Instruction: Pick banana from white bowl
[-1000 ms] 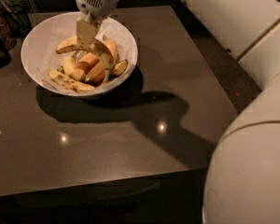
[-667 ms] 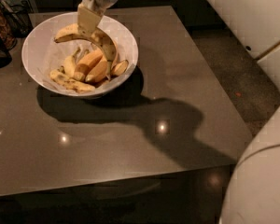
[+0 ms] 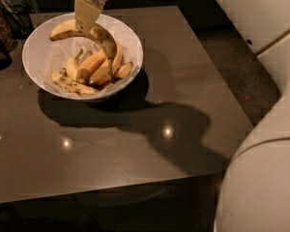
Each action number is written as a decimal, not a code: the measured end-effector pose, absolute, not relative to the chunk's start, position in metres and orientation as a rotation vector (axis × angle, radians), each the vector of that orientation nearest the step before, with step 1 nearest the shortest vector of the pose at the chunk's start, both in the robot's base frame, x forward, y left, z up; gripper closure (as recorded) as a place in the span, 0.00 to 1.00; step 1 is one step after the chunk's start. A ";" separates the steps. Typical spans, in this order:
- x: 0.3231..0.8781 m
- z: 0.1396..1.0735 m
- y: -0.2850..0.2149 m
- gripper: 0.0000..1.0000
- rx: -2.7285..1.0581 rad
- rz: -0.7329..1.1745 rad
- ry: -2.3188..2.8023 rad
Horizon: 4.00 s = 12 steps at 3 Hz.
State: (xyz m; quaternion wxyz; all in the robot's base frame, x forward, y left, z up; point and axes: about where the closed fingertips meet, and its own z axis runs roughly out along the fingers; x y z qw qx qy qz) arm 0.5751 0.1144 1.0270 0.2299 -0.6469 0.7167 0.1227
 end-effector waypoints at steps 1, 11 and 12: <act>0.559 1.050 0.119 1.00 -1.842 0.369 1.930; 0.409 1.014 0.127 1.00 -1.913 0.690 2.026; 0.408 1.013 0.127 1.00 -1.914 0.690 2.027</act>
Offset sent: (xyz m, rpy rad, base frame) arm -0.0599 0.0030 0.0555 -0.0235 0.0702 0.2329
